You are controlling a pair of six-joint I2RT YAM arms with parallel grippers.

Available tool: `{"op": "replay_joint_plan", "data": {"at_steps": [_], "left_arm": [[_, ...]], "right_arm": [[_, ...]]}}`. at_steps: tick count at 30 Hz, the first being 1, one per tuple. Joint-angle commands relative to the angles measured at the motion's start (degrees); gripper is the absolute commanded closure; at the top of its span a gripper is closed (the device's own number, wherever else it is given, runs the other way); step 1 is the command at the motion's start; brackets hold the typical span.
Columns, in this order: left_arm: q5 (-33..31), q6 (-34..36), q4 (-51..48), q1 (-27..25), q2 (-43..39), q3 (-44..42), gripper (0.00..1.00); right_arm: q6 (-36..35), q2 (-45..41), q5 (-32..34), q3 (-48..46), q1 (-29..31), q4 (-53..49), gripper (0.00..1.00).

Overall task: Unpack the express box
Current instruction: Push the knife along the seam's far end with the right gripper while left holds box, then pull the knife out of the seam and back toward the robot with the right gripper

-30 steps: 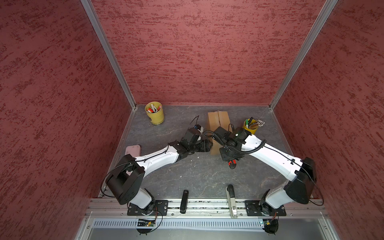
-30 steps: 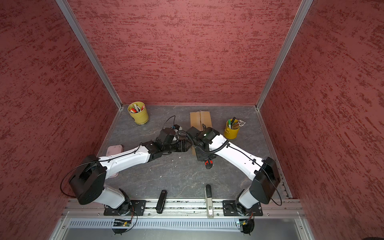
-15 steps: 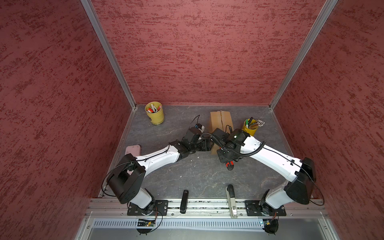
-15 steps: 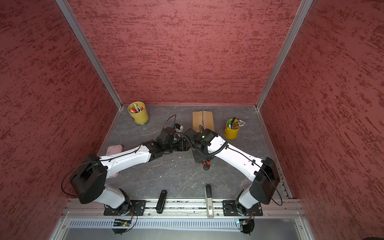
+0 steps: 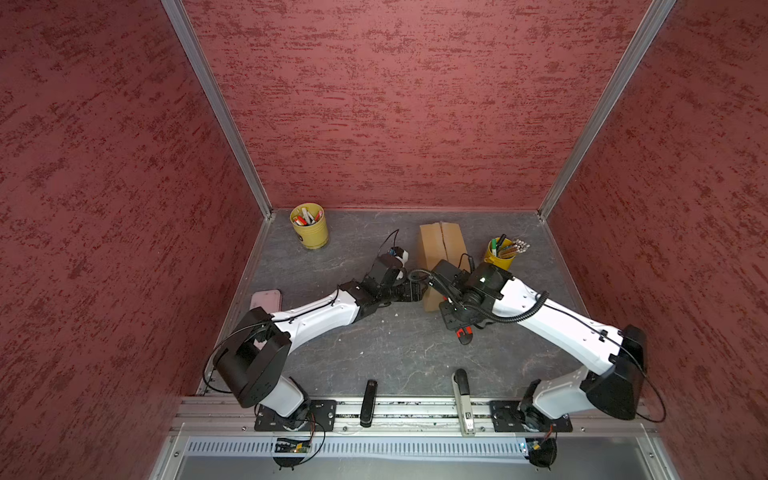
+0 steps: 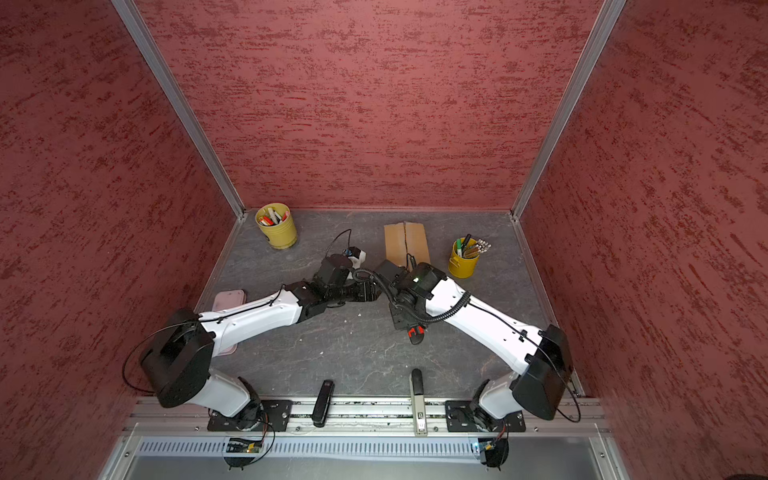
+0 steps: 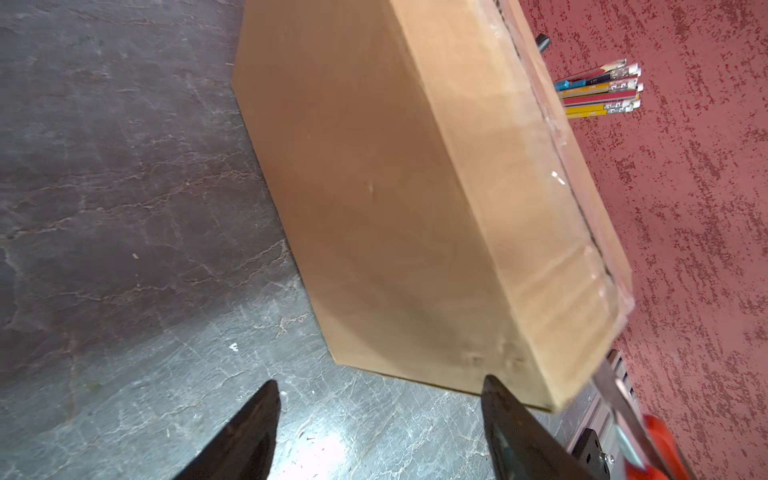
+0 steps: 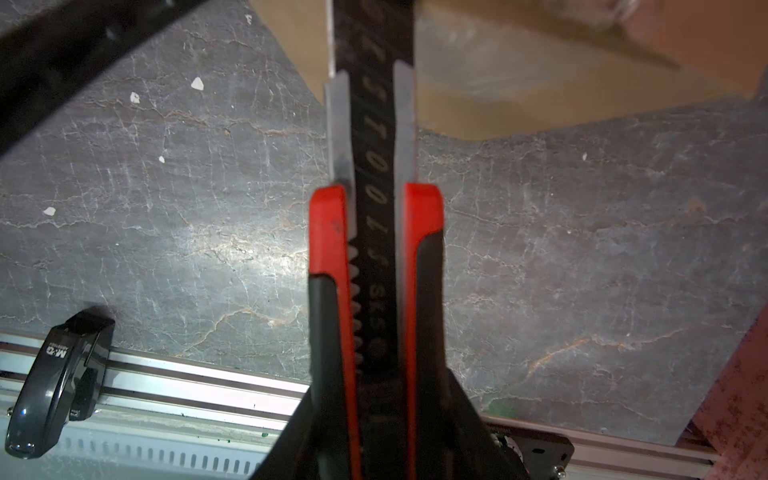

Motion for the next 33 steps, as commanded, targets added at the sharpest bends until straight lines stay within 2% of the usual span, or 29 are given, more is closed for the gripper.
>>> {"op": "replay_joint_plan", "data": {"at_steps": [1, 13, 20, 28, 33], "left_arm": [[-1.59, -0.19, -1.08, 0.63, -2.23, 1.53, 0.24], [-4.41, -0.2, -5.57, 1.18, -6.38, 1.62, 0.23], [-4.98, -0.64, -6.98, 0.82, -6.51, 2.03, 0.23], [-4.6, -0.39, -8.13, 0.56, -4.96, 4.33, 0.23], [-4.53, -0.11, -8.36, 0.58, -4.45, 4.87, 0.22]], "right_arm": [[2.27, -2.93, -0.59, -1.53, 1.87, 0.63, 1.0], [8.56, -15.47, 0.66, -11.9, 3.78, 4.17, 1.0], [9.47, -19.54, 2.12, -13.53, 3.71, 2.95, 1.0], [8.85, -19.93, 1.13, -14.69, 3.71, 3.71, 1.0], [7.12, -16.71, 0.12, -14.39, 3.71, 5.81, 1.0]]}}
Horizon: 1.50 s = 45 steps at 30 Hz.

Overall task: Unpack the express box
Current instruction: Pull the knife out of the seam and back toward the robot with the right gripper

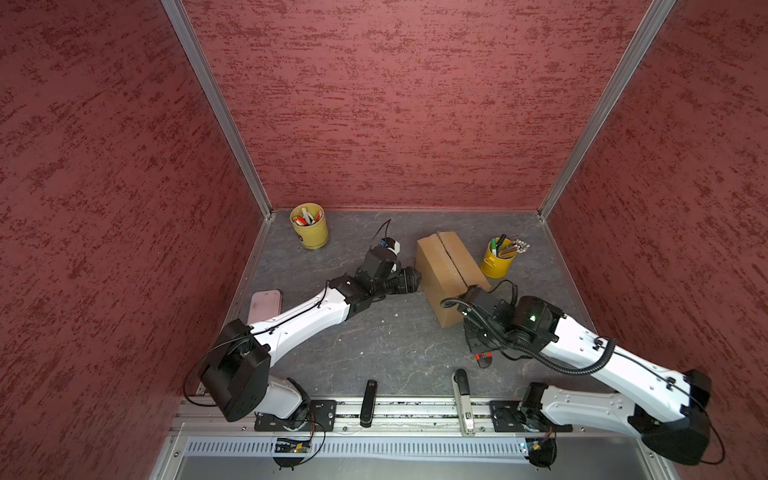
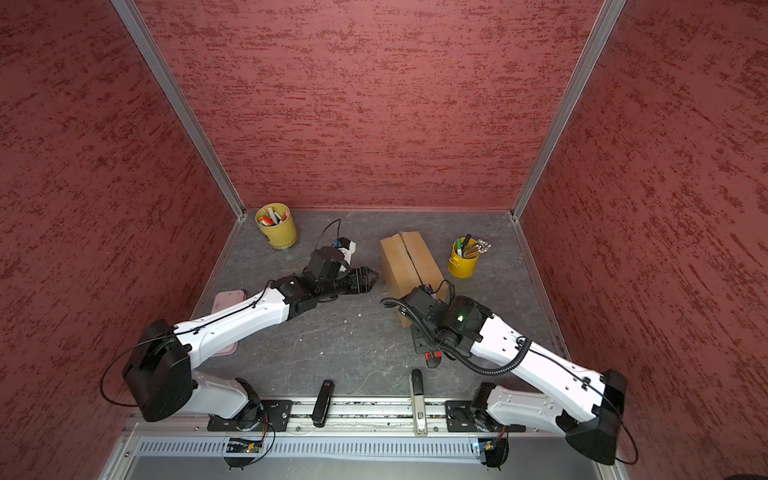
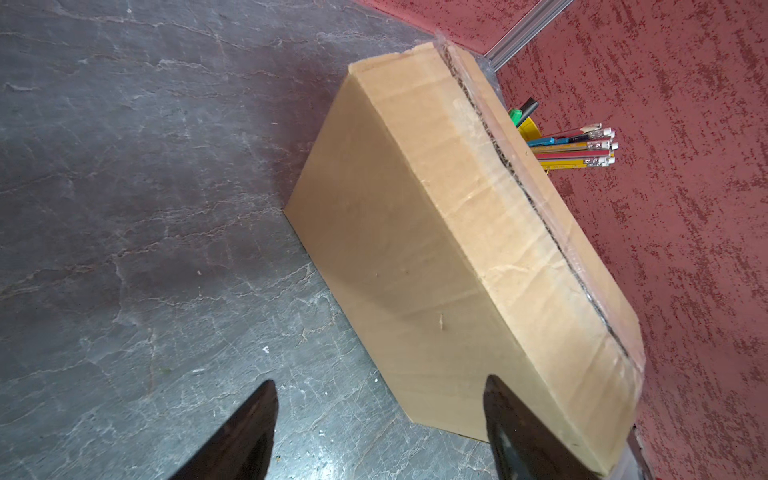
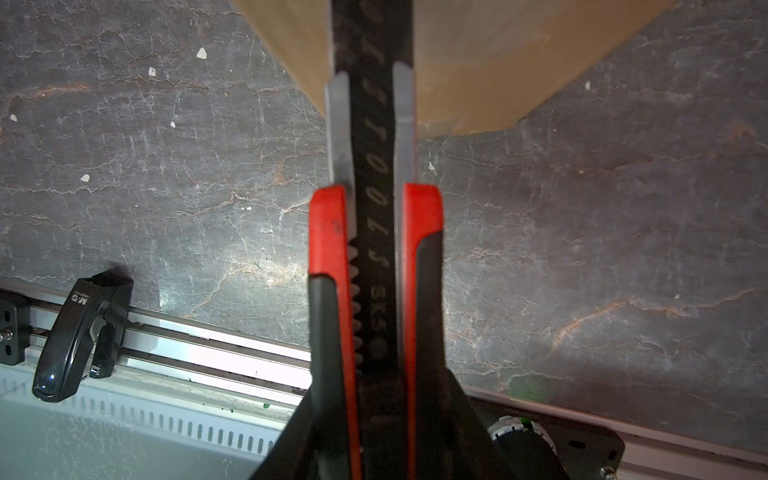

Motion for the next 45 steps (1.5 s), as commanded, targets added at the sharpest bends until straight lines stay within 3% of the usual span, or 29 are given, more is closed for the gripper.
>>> {"op": "replay_joint_plan", "data": {"at_steps": [1, 10, 13, 15, 27, 45], "left_arm": [[-0.13, 0.36, -1.04, -0.32, 0.65, 1.35, 0.22], [0.86, 0.4, -0.43, -0.45, -0.05, 0.89, 0.18], [1.99, 0.1, 0.18, -1.39, 0.16, 1.29, 0.11], [2.94, -0.12, 0.91, -2.73, 0.49, 1.63, 0.0], [1.53, 0.75, 3.93, -9.62, 7.71, 6.6, 0.0], [-1.63, 2.44, 6.8, -7.73, 17.58, 11.55, 0.0]], "right_arm": [[-0.76, 2.24, 0.17, 0.7, 0.17, 3.25, 1.0], [-0.1, 3.78, -1.5, 0.41, 0.25, 3.72, 1.0], [1.27, 1.5, -1.76, -1.35, 0.25, 3.93, 1.0], [1.89, 0.45, -1.95, -2.16, 0.25, 3.97, 1.0], [3.04, -0.96, -2.27, -4.11, 0.42, 5.02, 1.0], [7.4, -5.75, -0.17, -4.15, 0.61, -1.83, 1.0]]}}
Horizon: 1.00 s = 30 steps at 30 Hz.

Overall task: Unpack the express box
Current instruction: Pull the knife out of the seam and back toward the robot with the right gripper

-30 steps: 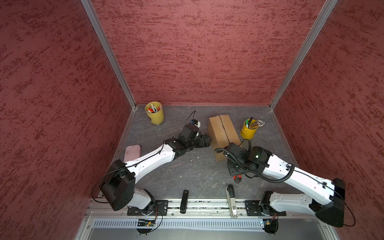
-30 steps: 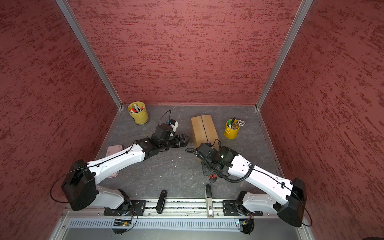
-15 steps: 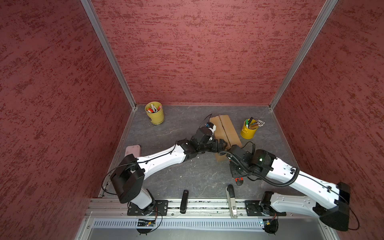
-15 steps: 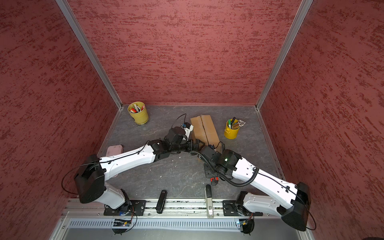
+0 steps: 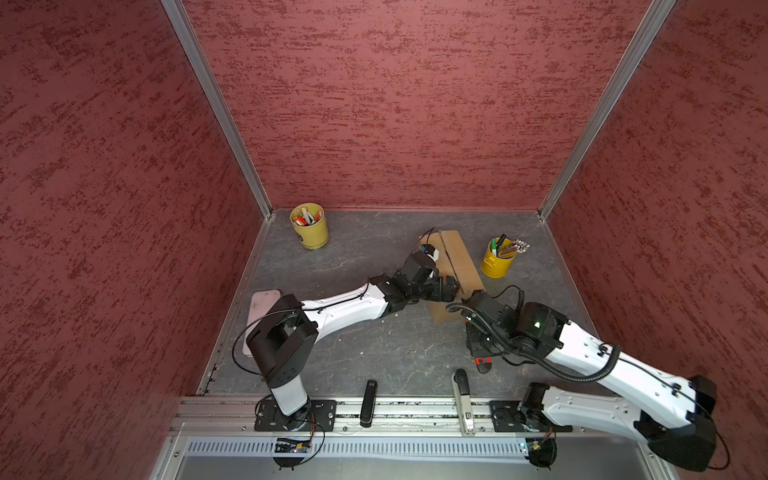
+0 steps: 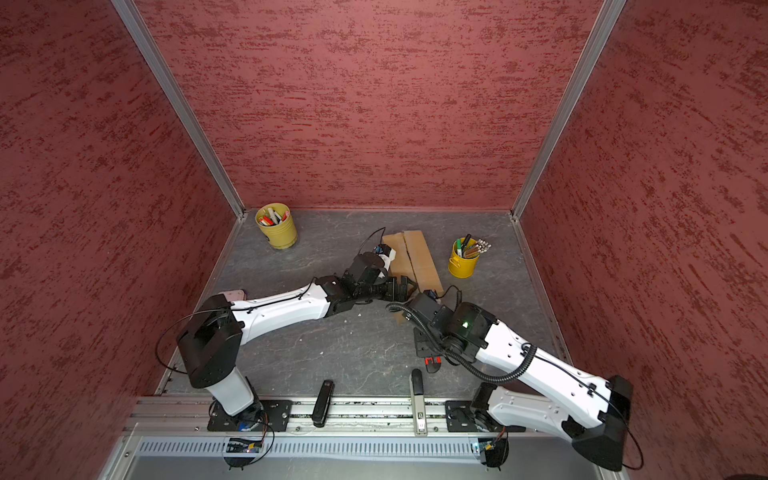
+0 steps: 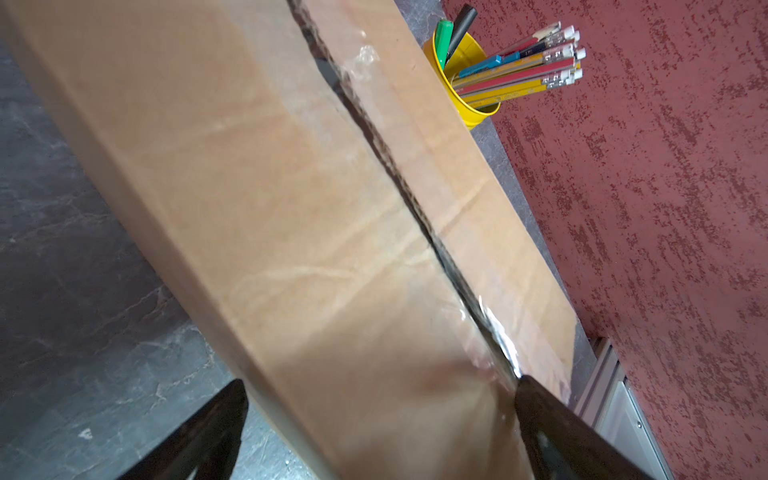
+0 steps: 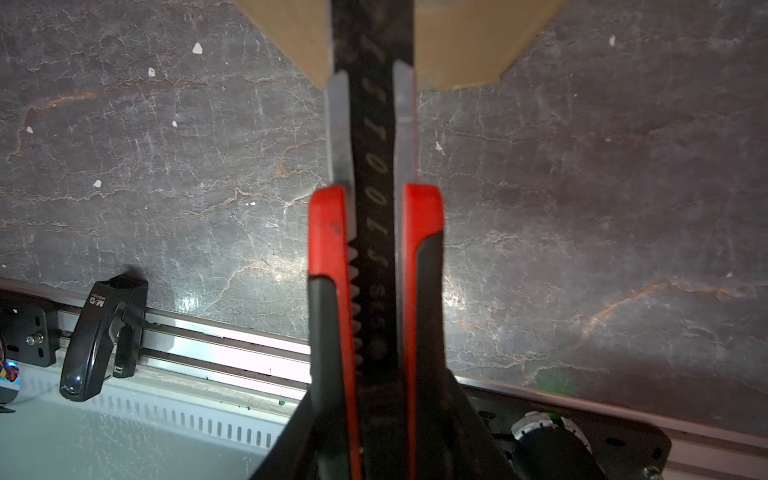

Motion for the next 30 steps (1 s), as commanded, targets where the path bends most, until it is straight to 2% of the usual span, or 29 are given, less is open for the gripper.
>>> {"op": "replay_joint_plan", "data": {"at_steps": [1, 9, 14, 22, 30], "left_arm": [[-1.67, 1.46, 1.04, 1.42, 1.23, 0.95, 0.0], [-1.47, 1.65, 1.56, 4.91, -0.55, -1.26, 0.0], [-0.82, 1.38, 1.85, 6.01, -2.72, -2.65, 0.0], [-1.28, 1.64, -0.26, 6.03, -9.01, -4.33, 0.0], [-2.51, 1.47, -2.21, 7.77, -16.12, -8.07, 0.0]], "right_arm": [[2.9, -1.57, 2.3, 0.0, 0.37, -3.12, 1.0], [8.66, -4.58, 9.15, 2.44, 0.04, -7.89, 1.0], [8.42, -4.43, 13.06, 2.63, -5.37, -7.14, 1.0], [-1.36, -4.95, 8.32, -5.64, -21.0, 5.3, 1.0], [-5.1, -2.41, 3.2, -15.89, -29.57, 18.54, 1.0]]}}
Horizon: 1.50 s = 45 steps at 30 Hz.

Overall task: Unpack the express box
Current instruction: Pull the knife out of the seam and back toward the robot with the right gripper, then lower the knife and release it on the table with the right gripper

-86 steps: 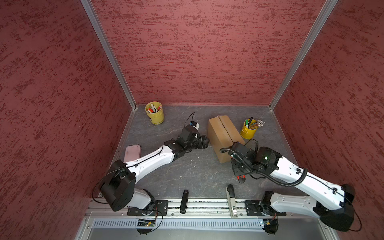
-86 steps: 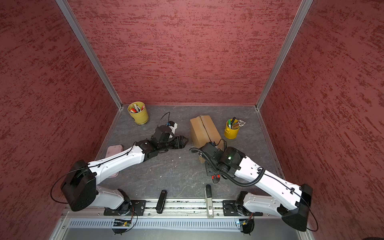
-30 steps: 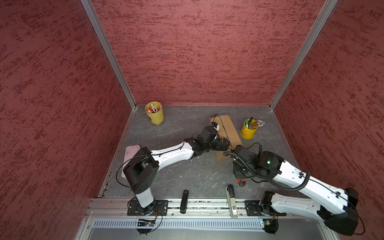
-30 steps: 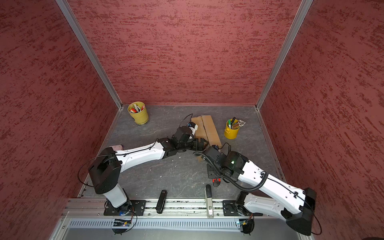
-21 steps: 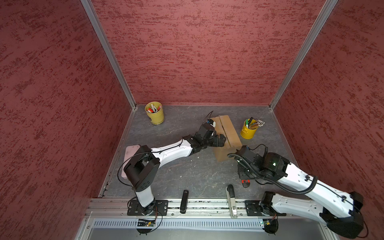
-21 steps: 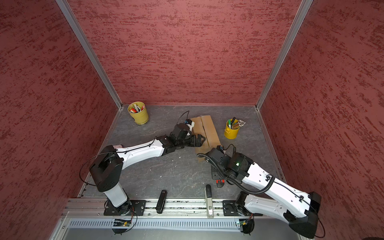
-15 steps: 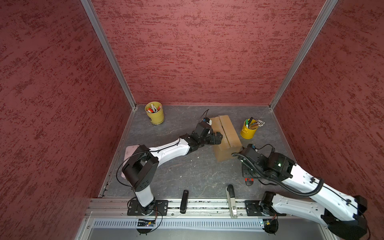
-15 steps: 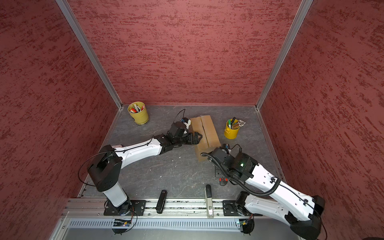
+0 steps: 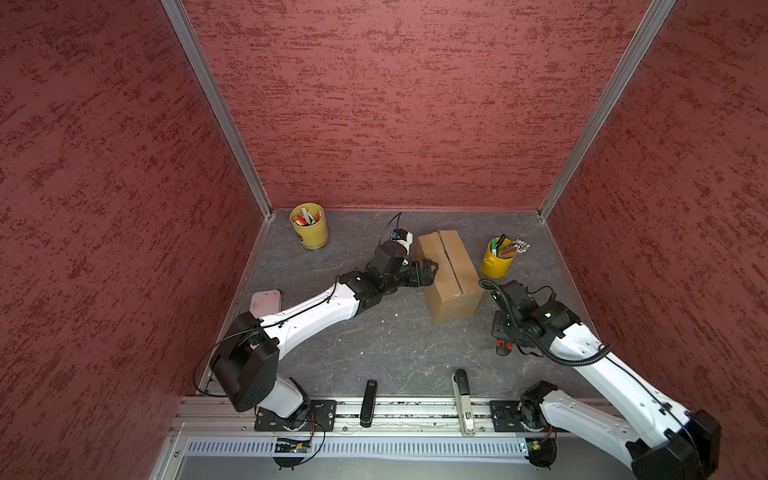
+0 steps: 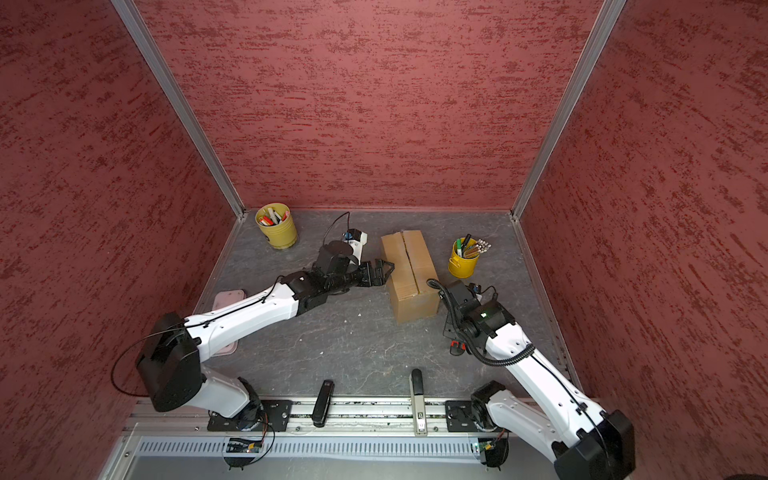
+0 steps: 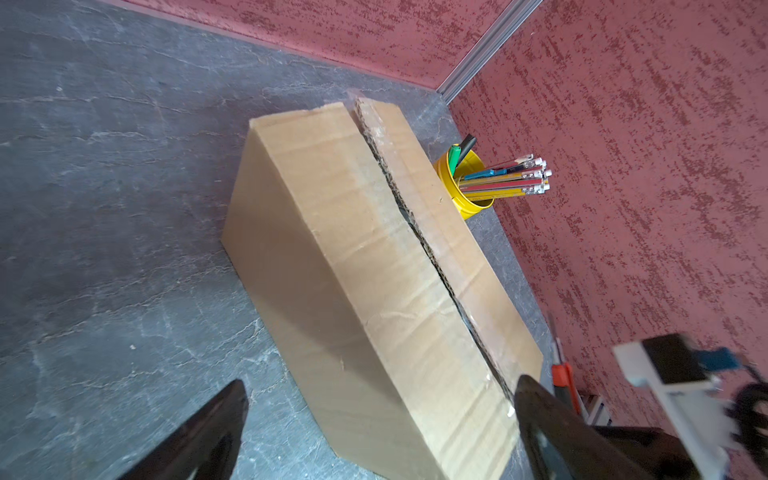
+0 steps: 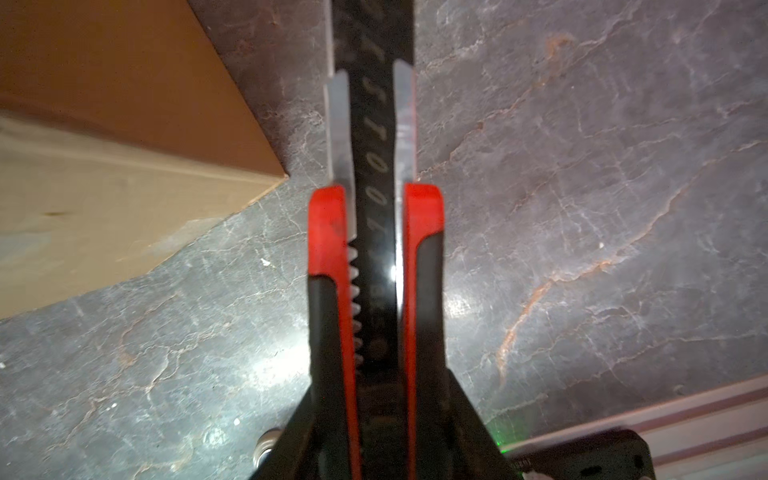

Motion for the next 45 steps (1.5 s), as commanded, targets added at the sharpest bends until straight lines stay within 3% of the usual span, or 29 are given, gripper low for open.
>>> {"op": "replay_joint_plan", "data": {"at_steps": [1, 19, 24, 34, 45], "left_arm": [[-1.12, 0.85, -1.85, 1.3, -2.65, -1.87, 0.0], [-0.36, 1.43, -6.02, 5.29, -8.64, -4.23, 0.0], [-0.1, 1.55, -6.37, 5.43, -8.62, -4.1, 0.0], [0.09, 1.42, -6.45, 5.45, -8.41, -4.14, 0.0], [0.35, 1.38, -6.46, 5.46, -8.4, -4.32, 0.0]], "right_arm": [[-1.73, 1.65, -2.51, -2.57, -2.1, 8.45, 1.0], [2.86, 11.78, -3.47, -10.29, -3.16, 22.97, 0.99], [3.22, 12.7, -3.37, -11.71, -3.64, 24.68, 0.88], [3.3, 13.83, -2.58, -12.7, -4.24, 25.65, 0.8], [3.75, 12.93, -2.23, -14.56, -4.76, 25.92, 0.63]]}}
